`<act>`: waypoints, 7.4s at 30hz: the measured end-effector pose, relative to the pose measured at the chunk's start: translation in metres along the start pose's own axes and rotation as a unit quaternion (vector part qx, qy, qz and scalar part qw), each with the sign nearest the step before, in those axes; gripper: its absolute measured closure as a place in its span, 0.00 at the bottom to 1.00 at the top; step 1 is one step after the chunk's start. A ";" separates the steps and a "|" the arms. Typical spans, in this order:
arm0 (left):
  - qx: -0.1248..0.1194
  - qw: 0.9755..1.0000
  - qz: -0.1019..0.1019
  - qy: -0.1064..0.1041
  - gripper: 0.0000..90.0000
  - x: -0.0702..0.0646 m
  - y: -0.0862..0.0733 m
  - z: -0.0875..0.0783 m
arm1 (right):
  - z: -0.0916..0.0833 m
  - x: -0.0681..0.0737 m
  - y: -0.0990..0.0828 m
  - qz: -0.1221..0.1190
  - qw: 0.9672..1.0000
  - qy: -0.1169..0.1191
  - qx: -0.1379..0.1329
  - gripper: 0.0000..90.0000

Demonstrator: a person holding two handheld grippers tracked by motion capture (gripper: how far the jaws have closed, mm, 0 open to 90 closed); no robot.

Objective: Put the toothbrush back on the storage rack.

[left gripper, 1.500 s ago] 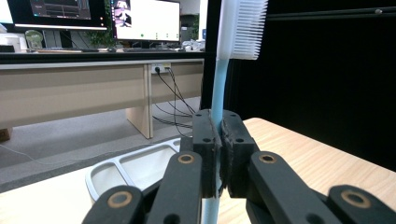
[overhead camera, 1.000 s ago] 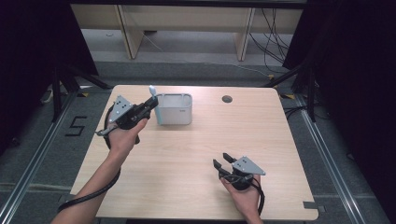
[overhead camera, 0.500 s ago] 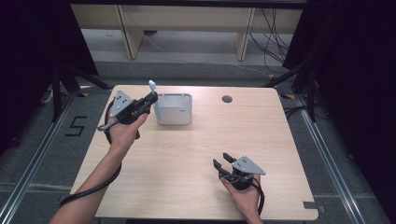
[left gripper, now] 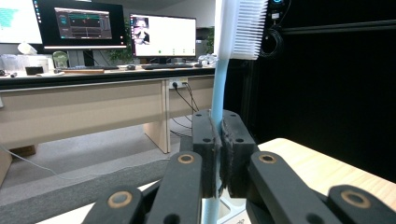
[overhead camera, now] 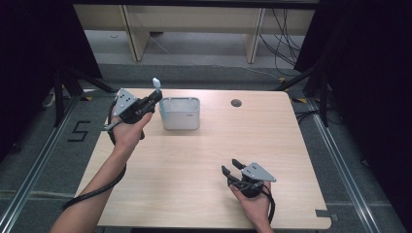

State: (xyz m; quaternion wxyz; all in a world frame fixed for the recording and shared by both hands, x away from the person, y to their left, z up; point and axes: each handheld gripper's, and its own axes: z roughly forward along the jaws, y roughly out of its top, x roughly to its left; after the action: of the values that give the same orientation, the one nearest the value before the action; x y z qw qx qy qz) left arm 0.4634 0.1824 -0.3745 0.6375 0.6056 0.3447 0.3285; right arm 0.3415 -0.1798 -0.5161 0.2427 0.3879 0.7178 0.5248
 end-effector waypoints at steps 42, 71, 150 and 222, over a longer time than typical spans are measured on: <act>0.000 1.000 -0.004 0.024 0.95 0.020 0.003 0.028 | 0.001 -0.001 0.000 0.002 1.000 0.007 -0.003 0.56; 0.009 0.999 0.005 0.040 0.95 0.032 -0.003 0.043 | 0.001 -0.001 0.000 0.002 1.000 0.008 -0.002 0.55; 0.058 0.997 -0.012 0.044 0.95 0.034 -0.050 0.054 | 0.001 -0.001 0.000 0.008 1.000 0.012 0.002 0.55; 0.125 0.990 -0.036 0.059 0.94 0.042 -0.082 0.054 | 0.001 -0.003 0.001 -0.009 1.000 0.004 0.007 0.54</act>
State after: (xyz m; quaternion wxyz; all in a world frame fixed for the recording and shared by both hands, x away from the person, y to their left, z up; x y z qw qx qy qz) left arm 0.5315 0.1837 -0.4563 0.5466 0.6472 0.4419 0.2951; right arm 0.3441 -0.1815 -0.5156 0.2419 0.3815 0.7257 0.5190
